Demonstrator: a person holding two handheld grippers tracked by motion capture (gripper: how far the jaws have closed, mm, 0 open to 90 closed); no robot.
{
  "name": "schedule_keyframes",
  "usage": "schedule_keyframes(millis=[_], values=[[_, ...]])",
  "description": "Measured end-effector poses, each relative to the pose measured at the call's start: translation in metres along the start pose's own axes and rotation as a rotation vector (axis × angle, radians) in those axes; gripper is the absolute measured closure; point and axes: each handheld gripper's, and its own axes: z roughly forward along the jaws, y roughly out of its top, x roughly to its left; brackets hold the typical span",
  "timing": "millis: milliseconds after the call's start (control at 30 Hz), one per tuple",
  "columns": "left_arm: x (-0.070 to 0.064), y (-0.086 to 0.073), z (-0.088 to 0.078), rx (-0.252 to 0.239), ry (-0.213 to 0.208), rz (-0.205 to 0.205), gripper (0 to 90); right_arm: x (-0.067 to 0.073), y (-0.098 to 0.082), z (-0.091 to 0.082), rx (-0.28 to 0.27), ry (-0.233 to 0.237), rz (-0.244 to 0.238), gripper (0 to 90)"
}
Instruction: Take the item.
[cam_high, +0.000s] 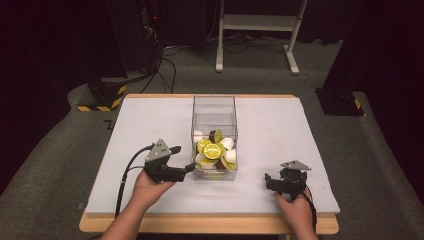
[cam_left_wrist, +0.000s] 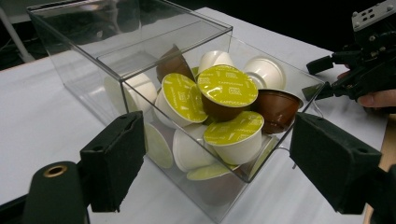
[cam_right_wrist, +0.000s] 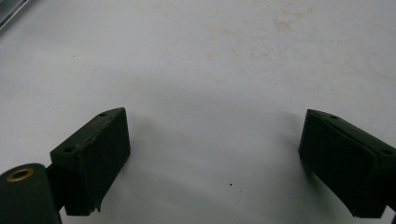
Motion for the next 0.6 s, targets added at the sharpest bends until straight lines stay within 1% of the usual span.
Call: schedule_keyframes(millis=[67,133,167,200,267,300,400,433,600], values=[[-0.002,0.001,0.003,0.006,-0.005,0.009,18.8,0.0,0.0,0.0,0.0,-0.001,0.0,8.8],[-0.003,0.002,0.004,0.007,-0.009,0.008,18.8,0.0,0.0,0.0,0.0,-0.001,0.0,8.8],[-0.004,0.002,0.005,0.0,-0.009,-0.001,18.8,0.0,0.0,0.0,0.0,0.0,0.0,8.8],[-0.004,0.002,0.006,0.006,-0.012,0.007,18.8,0.0,0.0,0.0,0.001,0.0,0.001,8.8],[-0.006,0.003,0.009,0.005,-0.016,0.002,18.8,0.0,0.0,0.0,0.0,0.0,0.001,8.8],[-0.006,0.003,0.01,0.007,-0.019,0.007,18.8,0.0,0.0,0.0,0.001,0.0,0.001,8.8],[-0.007,0.002,0.013,0.004,-0.017,-0.004,18.9,0.0,0.0,0.0,0.001,0.0,0.001,8.7],[-0.007,0.002,0.014,0.012,-0.022,0.002,18.9,0.0,0.0,0.0,0.001,0.0,0.001,8.8],[-0.01,0.002,0.018,0.017,-0.025,0.006,18.9,0.0,0.0,0.0,0.001,0.0,0.001,8.7]])
